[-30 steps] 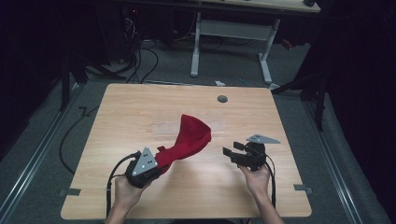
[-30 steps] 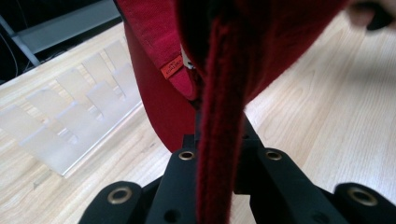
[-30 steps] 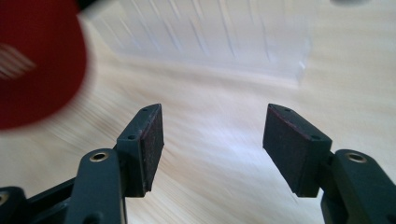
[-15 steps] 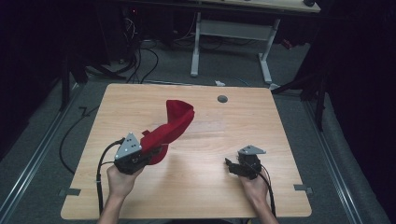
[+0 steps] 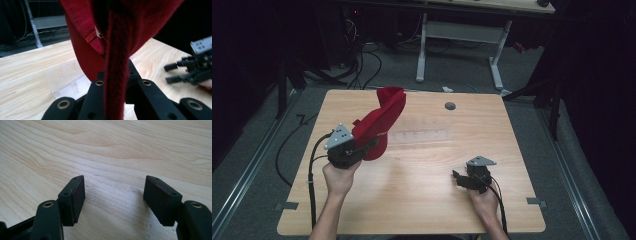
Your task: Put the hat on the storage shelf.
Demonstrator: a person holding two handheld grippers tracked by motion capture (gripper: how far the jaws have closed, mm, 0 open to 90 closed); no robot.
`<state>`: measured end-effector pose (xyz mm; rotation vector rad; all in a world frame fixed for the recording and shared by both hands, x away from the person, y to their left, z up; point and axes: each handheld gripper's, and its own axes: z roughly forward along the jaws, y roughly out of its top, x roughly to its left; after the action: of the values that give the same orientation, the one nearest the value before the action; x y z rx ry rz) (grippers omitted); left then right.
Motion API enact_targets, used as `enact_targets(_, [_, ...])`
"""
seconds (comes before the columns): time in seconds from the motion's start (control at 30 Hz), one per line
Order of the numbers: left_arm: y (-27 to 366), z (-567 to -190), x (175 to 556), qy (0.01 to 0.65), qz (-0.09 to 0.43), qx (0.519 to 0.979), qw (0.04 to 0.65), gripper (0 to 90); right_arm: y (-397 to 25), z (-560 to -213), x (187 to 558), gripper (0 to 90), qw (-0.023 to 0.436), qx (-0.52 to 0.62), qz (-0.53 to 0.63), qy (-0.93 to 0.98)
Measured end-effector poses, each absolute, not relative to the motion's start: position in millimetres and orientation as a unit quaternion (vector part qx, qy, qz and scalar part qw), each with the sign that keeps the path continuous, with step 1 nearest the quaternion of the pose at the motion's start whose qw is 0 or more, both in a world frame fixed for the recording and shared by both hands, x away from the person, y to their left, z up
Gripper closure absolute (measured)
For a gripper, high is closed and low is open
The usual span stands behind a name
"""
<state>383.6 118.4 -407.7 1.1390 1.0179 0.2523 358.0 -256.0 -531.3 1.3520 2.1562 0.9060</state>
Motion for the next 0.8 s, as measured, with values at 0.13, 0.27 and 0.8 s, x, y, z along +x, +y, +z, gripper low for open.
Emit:
enact_targets(0.13, [118.6, -405.2, 395.0, 0.462, 0.122, 0.507, 0.718, 84.4, -256.0, -531.4, 358.0, 33.9, 0.218, 0.488, 0.328, 0.779])
enact_targets(0.27, [115.7, -405.6, 408.9, 0.461, 0.136, 0.507, 0.715, 84.4, -255.9, -531.4, 357.7, 33.8, 0.218, 0.488, 0.327, 0.779])
enact_targets(0.8, [107.7, -421.2, 456.6, 0.491, 0.160, 0.485, 0.706, 84.2, -255.5, -531.2, 357.2, 33.5, 0.217, 0.490, 0.327, 0.779])
